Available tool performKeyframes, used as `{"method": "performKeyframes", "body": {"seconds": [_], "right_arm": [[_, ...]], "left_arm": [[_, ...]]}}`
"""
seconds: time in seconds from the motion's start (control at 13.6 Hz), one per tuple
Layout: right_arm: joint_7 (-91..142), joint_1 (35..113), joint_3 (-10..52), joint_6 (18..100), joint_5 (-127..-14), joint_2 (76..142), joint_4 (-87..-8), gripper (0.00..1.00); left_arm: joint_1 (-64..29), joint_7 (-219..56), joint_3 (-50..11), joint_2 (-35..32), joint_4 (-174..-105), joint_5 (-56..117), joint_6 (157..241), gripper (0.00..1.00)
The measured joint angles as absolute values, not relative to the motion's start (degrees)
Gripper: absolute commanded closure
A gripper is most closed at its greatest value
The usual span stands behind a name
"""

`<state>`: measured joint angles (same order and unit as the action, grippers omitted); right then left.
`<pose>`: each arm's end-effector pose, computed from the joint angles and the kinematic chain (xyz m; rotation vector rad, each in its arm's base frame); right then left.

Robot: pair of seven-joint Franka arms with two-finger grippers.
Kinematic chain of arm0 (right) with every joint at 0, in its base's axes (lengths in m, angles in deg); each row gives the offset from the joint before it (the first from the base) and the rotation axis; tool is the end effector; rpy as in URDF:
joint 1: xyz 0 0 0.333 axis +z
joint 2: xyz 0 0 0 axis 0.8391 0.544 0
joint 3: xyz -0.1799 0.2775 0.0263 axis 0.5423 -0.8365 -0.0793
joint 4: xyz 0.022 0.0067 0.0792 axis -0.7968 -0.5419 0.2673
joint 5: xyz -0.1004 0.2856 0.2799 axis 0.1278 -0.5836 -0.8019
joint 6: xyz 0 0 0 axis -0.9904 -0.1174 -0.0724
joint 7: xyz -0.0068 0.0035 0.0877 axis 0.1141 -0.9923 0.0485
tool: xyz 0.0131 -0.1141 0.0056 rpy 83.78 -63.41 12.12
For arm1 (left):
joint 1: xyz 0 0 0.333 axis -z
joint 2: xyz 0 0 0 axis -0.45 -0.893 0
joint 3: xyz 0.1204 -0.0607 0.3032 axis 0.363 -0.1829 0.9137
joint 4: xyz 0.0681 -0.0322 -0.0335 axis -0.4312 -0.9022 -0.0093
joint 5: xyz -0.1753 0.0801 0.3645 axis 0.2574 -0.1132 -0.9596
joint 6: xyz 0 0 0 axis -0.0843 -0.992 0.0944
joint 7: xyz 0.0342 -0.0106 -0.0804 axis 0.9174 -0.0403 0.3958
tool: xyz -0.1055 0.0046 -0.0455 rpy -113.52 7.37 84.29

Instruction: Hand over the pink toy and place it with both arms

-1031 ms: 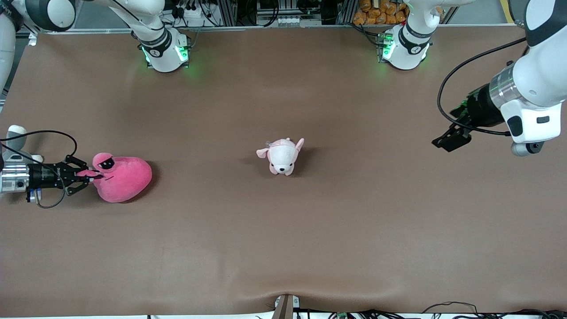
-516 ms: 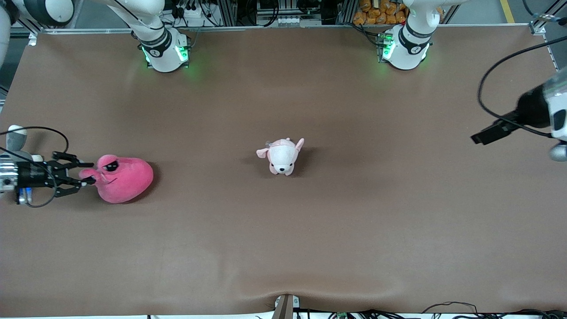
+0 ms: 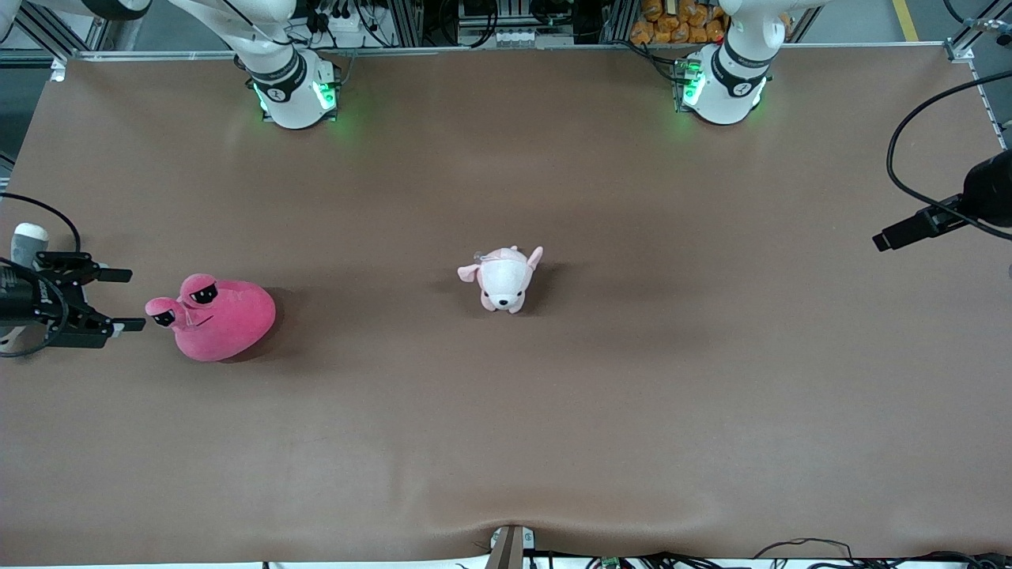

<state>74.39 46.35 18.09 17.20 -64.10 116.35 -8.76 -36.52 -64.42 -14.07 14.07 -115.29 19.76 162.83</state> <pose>0.6947 -0.0836 0.5299 -2.3948 1.1850 0.5878 0.6117 -0.0141 0.6450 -3.0808 -0.5655 0.1051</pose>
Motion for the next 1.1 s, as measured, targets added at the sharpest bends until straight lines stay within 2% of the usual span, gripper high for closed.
{"method": "performKeyframes", "body": {"seconds": [0.37,0.52,0.74,0.88,1.1], "right_arm": [[64.8,51.35,18.09,16.9,-54.03,112.42,-4.12,0.0],[60.36,51.66,18.1,14.41,-50.17,110.15,-3.73,0.0],[57.95,53.08,18.09,10.26,-45.48,106.46,-3.47,0.0],[54.55,54.45,18.06,7.67,-43.21,102.84,-3.7,0.0],[47.28,56.0,18.06,6.78,-39.26,97.14,-8.02,0.0]], "left_arm": [[-36.28,-71.32,-13.47,16.83,-115.42,19.59,162.74,0.0],[-32.88,-75.42,-8.46,18.4,-116.43,19.6,162.67,0.0],[-27.14,-76.66,-2.45,23.46,-121.15,20.49,162.88,0.0],[-26.06,-76.66,-1.91,27.11,-125.31,21.93,164.76,0.0],[-25.53,-76.66,-1.88,28.69,-127.82,22.09,165.33,0.0]]}}
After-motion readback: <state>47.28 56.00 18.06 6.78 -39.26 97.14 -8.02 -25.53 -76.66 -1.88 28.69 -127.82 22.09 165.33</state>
